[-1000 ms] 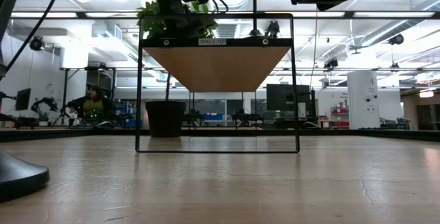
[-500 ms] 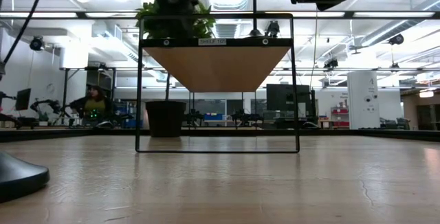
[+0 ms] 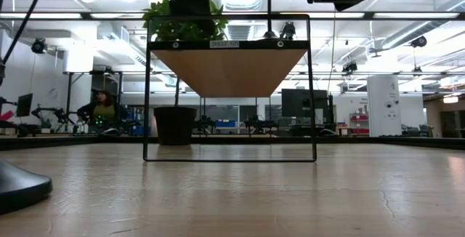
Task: Pick & Place candle stick holders
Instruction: Put the white candle on the shelf
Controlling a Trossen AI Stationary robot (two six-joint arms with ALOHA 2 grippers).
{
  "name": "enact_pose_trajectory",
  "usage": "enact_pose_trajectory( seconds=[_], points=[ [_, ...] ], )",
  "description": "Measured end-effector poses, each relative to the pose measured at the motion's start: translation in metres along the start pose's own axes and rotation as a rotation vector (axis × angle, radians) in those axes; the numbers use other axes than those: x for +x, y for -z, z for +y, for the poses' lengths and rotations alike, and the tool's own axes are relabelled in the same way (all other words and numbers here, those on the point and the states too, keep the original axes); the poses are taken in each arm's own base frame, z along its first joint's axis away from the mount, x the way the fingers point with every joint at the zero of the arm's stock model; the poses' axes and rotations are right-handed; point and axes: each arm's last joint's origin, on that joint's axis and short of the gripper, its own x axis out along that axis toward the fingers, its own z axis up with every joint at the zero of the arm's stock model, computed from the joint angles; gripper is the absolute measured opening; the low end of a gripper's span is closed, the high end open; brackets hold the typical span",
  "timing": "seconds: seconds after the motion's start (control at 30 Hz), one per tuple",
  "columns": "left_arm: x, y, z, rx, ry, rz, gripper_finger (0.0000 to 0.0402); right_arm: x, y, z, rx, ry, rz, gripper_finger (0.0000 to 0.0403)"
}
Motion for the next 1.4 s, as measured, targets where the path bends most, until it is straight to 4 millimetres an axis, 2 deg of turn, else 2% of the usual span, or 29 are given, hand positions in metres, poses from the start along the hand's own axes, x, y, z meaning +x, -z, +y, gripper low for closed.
enact_pose_trajectory(
  seconds=[0.2,0.3,0.4,0.67,0.97,1.13,1.27,1.4],
  points=[
    [0.017,0.006,-0.005,0.057,-0.098,0.038,0.0002,0.0,-0.001,0.0,0.006,0.0,-0.013,0.0043],
    [0.026,0.014,-0.004,0.134,-0.115,0.078,0.0002,0.0,-0.001,0.0,0.006,0.0,-0.013,0.0044],
    [0.037,0.022,-0.001,0.149,-0.204,0.104,0.0001,0.0,0.0,0.0,0.004,-0.001,-0.01,0.0045],
    [0.058,0.029,0.004,0.158,-0.241,0.049,0.0002,0.0,0.001,0.0,0.004,-0.001,-0.009,0.0045],
    [0.06,0.027,0.008,0.158,-0.403,-0.009,0.0002,0.0,0.001,0.0,0.007,-0.001,-0.007,0.0045],
    [0.06,0.022,0.014,0.135,-0.422,-0.042,0.0001,0.0,0.003,0.0,0.005,-0.001,-0.004,0.0043],
    [0.061,0.021,0.026,0.054,-0.475,-0.052,0.0001,0.0,0.003,0.0,0.009,-0.001,-0.004,0.0044],
    [0.061,0.02,0.026,0.052,-0.445,-0.05,0.0002,0.0,0.003,0.0,0.009,-0.001,-0.003,0.0043]
  ],
)
